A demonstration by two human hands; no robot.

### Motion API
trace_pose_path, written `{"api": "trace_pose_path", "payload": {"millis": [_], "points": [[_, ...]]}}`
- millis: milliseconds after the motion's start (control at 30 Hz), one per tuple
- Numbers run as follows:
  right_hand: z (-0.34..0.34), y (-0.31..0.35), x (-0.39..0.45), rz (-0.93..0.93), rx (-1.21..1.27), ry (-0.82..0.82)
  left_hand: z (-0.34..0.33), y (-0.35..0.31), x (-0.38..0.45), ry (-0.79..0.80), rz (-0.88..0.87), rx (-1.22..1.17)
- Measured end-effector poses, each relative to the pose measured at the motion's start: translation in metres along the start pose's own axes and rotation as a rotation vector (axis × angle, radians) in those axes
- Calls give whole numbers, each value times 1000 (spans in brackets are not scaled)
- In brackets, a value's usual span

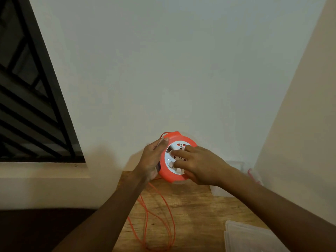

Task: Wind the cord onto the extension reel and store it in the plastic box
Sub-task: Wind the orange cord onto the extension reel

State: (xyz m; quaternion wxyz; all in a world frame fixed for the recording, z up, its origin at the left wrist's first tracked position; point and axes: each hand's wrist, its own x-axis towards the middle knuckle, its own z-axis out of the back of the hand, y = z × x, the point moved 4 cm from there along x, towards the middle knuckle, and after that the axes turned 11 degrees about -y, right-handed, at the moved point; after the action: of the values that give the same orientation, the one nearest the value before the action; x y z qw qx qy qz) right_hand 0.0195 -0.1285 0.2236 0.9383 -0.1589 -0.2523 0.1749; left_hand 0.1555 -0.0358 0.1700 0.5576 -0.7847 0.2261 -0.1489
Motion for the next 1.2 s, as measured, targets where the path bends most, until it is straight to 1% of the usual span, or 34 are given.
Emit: {"api": "trace_pose_path", "payload": {"millis": [133,200,333,500,567,600,733,800,867,933,967,1000,1033,1100,1200], "points": [[-2,2,2,45,-72,80,-5,-2,-5,77,-41,98],[-5,6,4,43,-99,79,-6,-1,-6,89,-50,135],[-6,14,14,27,-119,-2,-9,7,-6,123,-19,96],[-5,15,16,78,-256,-76,-6,5,-3,101,-15,132],[-4,13,16,30,-260,-111,-7,3,-3,96,-18,142],[-3,10,17,-27,-249,-121,-7,1,-4,93,-16,132],[1,-5,19,-369,-162,-238,-10,-3,-6,34,-22,65],[1,-12,19,-528,-118,-271,-12,-4,-5,-4,-36,37],[-3,-21,16,-732,-45,-298,-14,-2,-4,-67,-37,24],[-7,-28,9,-946,63,-306,-15,3,-3,-145,-34,26],[-10,-30,5,-1027,113,-299,-16,6,-3,-170,-35,23],[-12,-30,2,-1069,136,-278,-16,9,-3,-182,-37,22],[-13,-28,0,-1067,119,-244,-16,11,-3,-190,-36,26],[-11,-25,0,-957,18,-219,-15,13,-3,-188,-30,24],[1,-21,2,-676,-87,-319,-11,12,-1,-169,-22,30]]}}
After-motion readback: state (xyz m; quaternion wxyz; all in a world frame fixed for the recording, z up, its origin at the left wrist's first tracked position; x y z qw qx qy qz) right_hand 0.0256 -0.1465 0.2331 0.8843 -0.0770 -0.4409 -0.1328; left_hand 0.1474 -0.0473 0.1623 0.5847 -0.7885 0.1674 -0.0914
